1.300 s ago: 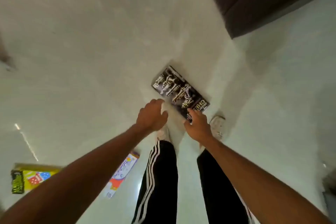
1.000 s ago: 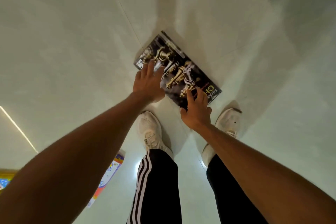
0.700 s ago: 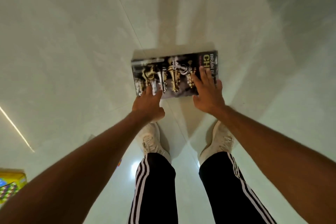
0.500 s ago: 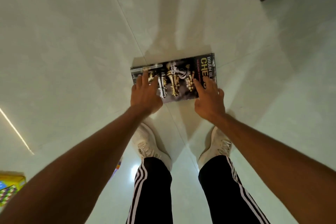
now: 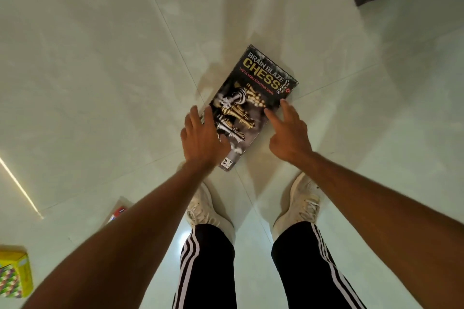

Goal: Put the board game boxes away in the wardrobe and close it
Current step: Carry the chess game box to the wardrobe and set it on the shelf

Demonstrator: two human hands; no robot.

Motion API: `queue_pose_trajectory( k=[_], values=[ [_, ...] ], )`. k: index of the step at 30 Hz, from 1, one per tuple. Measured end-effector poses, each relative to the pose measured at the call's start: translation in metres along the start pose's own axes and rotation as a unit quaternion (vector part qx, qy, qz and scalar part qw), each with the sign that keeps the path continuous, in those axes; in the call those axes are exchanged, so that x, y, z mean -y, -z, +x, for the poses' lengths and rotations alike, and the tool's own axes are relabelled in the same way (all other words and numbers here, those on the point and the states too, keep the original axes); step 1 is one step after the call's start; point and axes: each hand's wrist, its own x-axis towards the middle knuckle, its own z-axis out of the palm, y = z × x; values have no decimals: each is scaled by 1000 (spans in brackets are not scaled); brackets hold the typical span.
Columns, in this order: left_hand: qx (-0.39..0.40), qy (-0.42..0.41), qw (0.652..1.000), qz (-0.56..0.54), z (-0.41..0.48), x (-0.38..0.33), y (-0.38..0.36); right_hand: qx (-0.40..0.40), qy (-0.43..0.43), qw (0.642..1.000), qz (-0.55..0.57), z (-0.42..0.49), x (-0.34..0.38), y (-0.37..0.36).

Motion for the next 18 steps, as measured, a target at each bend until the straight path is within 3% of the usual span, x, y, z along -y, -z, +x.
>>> queue_pose_trajectory(
  k=[5, 8, 11, 13, 18],
  values=[
    [91, 76, 989, -92, -2, -6, -1, -5, 6, 991, 137, 28, 7, 12],
    [168, 145, 952, -212, -7, -3, -10, -47, -120, 947, 295, 32, 16, 13],
    [169, 192, 885, -389, -1, -12, -9, -17, -243, 919, 311, 29, 13, -2],
    [178, 194, 837, -480, -1, -23, -7, 15, -257, 916, 306, 31, 10, -8],
    [140, 205, 800, -546, -14, -26, 12, 21, -206, 906, 369, 34, 8, 2]
  ],
)
